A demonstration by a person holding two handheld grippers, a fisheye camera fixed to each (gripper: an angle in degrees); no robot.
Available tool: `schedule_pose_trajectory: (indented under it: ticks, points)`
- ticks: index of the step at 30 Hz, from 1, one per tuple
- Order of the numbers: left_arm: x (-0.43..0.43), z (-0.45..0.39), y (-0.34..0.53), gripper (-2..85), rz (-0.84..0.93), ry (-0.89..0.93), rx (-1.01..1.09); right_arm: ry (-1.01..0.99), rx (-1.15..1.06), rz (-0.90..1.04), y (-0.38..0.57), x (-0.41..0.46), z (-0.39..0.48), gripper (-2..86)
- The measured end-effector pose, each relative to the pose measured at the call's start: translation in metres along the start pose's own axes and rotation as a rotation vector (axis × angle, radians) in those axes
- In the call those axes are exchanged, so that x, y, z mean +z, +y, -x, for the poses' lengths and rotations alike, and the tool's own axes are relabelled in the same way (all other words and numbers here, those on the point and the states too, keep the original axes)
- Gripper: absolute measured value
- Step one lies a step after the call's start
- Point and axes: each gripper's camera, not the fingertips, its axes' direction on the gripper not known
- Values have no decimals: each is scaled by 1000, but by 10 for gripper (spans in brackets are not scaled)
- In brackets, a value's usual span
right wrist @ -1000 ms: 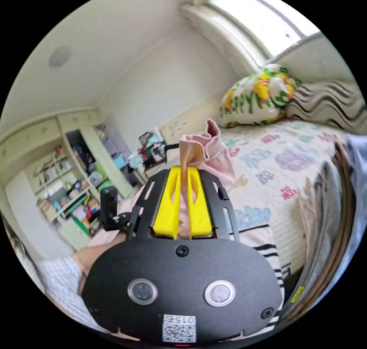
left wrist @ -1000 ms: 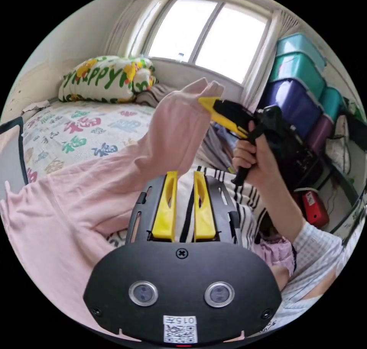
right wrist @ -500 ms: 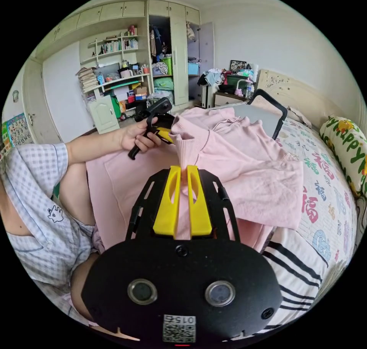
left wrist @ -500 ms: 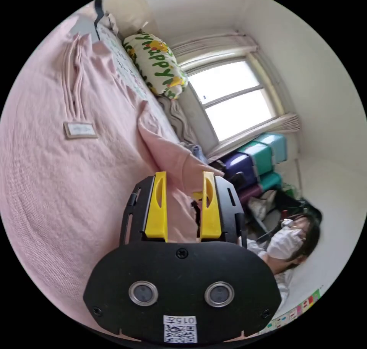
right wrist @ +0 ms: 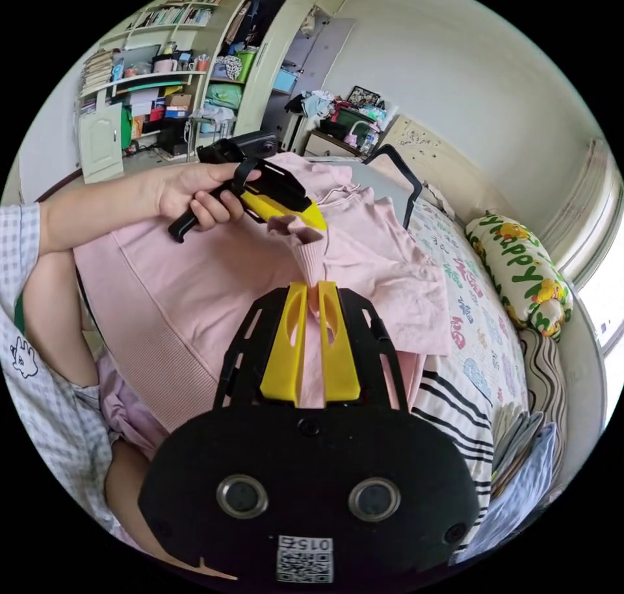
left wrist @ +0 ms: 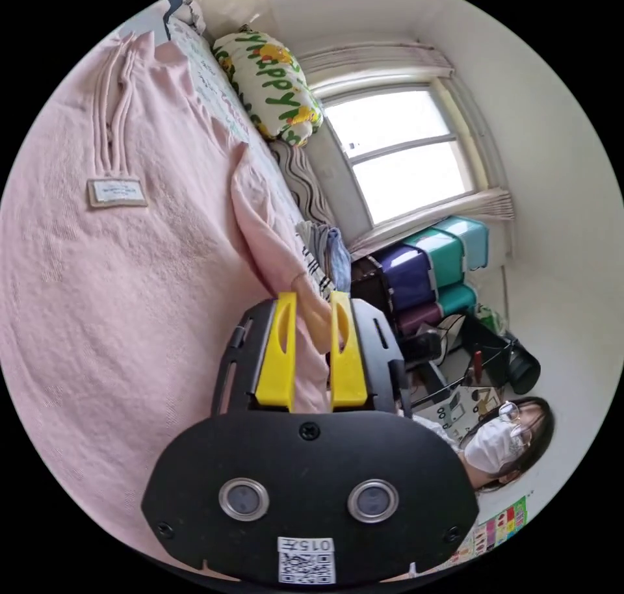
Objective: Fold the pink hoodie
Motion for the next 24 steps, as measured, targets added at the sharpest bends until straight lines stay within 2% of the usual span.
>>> schedule_pose_trajectory:
  ticks: [4, 8, 13, 18, 24]
  points:
    - [-33, -52, 5, 4, -40, -71, 124, 80, -63, -53, -22, -8, 36, 21]
    - [-74, -125, 30, -1, -20, -224, 282, -80, -60, -167, -46, -24, 60, 21]
    - [-97, -133, 72, -2, 66, -418, 248, -240, -132, -118, -64, -12, 84, 26]
    - [-110, -102, 102, -2, 80, -361, 112, -315, -163, -51, -69, 9, 98, 32]
    - [-104, -123, 111, -3, 131, -368, 162, -344, -183, -65, -66, 6, 96, 37]
